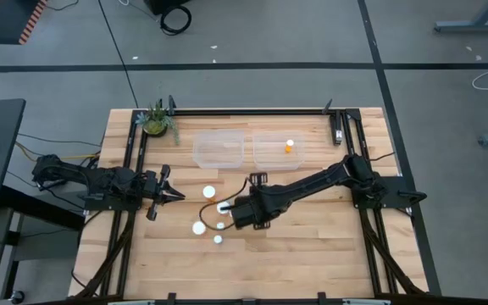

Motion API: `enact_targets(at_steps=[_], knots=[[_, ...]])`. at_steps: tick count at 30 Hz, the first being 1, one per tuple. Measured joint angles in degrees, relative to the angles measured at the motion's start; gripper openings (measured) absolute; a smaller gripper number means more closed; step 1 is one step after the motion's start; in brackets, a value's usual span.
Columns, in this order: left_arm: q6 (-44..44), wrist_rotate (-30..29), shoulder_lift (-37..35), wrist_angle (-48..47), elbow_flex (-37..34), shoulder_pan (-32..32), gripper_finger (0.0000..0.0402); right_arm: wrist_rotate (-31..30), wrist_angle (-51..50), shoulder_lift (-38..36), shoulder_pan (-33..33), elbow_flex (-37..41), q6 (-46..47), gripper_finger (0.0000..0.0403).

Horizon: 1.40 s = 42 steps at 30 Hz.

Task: Pick and place medicine bottles into bin by pill shape (circle, oval)
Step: Put the small yellow pill bottle into the right transparent bin

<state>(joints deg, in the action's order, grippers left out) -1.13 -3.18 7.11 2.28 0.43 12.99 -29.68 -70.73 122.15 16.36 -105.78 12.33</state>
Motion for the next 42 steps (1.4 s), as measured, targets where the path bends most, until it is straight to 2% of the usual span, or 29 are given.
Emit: enact_targets(at_steps=[7,23,33,42], knots=[[0.0,0.0,0.0,0.0,-0.02,-0.01,0.0034,-6.35,-8.78,0.0,-2.77,0.0,4.29,0.0136],[0.0,0.0,0.0,0.0,-0.02,-0.02,0.003,-9.39,-18.05,0.02,-7.0,0.02,7.03,0.0136],[0.0,0.0,0.0,0.0,-0.01,-0.02,0.004,-12.53,-18.52,0.02,-11.23,0.02,5.01,0.0136],[0.0,0.0,0.0,0.0,-0.02,-0.02,0.003,-16.18,-18.55,0.02,-17.48,0.02,2.65,0.0136]])
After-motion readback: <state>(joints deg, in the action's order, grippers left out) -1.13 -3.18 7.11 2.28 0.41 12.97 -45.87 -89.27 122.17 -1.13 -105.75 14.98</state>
